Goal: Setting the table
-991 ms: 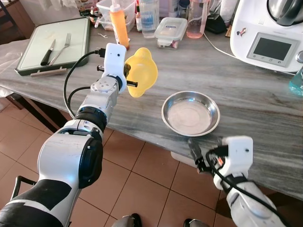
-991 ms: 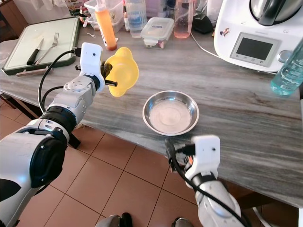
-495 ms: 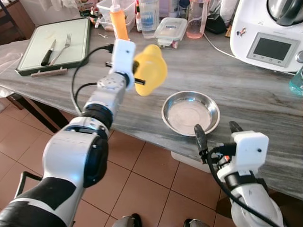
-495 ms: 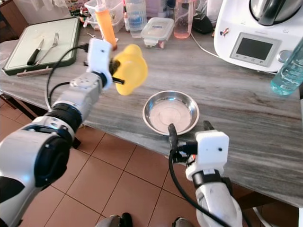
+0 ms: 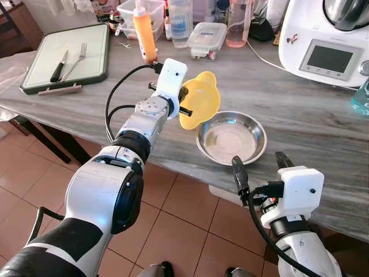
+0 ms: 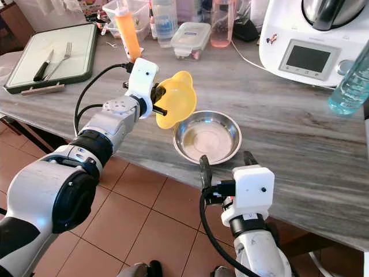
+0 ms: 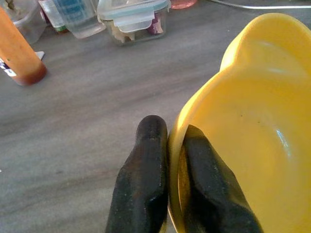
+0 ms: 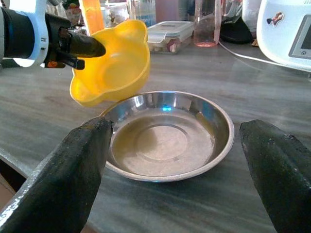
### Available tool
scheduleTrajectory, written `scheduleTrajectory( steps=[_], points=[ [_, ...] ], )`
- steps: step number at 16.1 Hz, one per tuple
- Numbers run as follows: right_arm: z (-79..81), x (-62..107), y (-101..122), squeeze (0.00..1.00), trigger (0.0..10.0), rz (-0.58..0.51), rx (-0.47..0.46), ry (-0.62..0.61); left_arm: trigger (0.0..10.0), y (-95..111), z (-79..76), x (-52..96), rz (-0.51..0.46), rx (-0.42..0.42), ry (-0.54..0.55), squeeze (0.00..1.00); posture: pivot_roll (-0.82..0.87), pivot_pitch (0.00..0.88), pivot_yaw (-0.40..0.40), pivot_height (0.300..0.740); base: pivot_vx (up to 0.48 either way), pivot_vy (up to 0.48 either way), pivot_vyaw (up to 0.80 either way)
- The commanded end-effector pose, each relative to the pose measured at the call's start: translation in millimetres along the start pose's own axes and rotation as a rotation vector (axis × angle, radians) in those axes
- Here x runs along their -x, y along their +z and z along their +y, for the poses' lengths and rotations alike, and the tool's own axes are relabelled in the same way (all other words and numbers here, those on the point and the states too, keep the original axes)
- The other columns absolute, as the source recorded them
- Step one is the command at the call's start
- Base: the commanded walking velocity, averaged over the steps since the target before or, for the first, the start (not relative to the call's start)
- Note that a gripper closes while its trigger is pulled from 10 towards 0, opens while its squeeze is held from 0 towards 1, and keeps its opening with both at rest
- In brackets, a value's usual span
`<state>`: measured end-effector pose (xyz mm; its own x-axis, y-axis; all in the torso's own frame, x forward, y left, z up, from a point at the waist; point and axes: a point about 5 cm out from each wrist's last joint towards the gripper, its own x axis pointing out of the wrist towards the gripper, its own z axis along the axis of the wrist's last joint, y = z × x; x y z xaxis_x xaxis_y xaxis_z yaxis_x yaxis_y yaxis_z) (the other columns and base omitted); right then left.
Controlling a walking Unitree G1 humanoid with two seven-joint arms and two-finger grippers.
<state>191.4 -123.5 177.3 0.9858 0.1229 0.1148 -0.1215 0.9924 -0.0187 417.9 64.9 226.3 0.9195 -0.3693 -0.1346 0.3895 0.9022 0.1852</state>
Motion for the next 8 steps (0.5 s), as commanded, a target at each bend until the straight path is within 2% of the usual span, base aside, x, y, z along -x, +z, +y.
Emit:
scheduleTrajectory(
  steps=[1, 4, 8],
  points=[
    [4.2, 2.5, 6.2, 0.0, 10.0, -0.029, -0.013, 0.006, 10.0, 5.4, -0.5, -0.6, 0.005, -0.025, -0.009, 1.0, -0.14, 0.15, 0.129, 0.74, 0.0, 0.0, 0.0],
    [5.9, 3.0, 7.2, 0.0, 10.0, -0.032, -0.026, 0.009, 10.0, 5.0, 0.6, -0.4, 0.006, -0.018, 0.001, 1.0, -0.14, 0.15, 0.135, 0.74, 0.0, 0.0, 0.0],
    [12.1, 8.7, 3.5, 0.0, 10.0, -0.001, -0.069, 0.058, 10.0, 2.6, 2.2, -0.2, 0.026, -0.057, 0.024, 1.0, -0.14, 0.155, 0.139, 0.74, 0.0, 0.0, 0.0]
  ],
)
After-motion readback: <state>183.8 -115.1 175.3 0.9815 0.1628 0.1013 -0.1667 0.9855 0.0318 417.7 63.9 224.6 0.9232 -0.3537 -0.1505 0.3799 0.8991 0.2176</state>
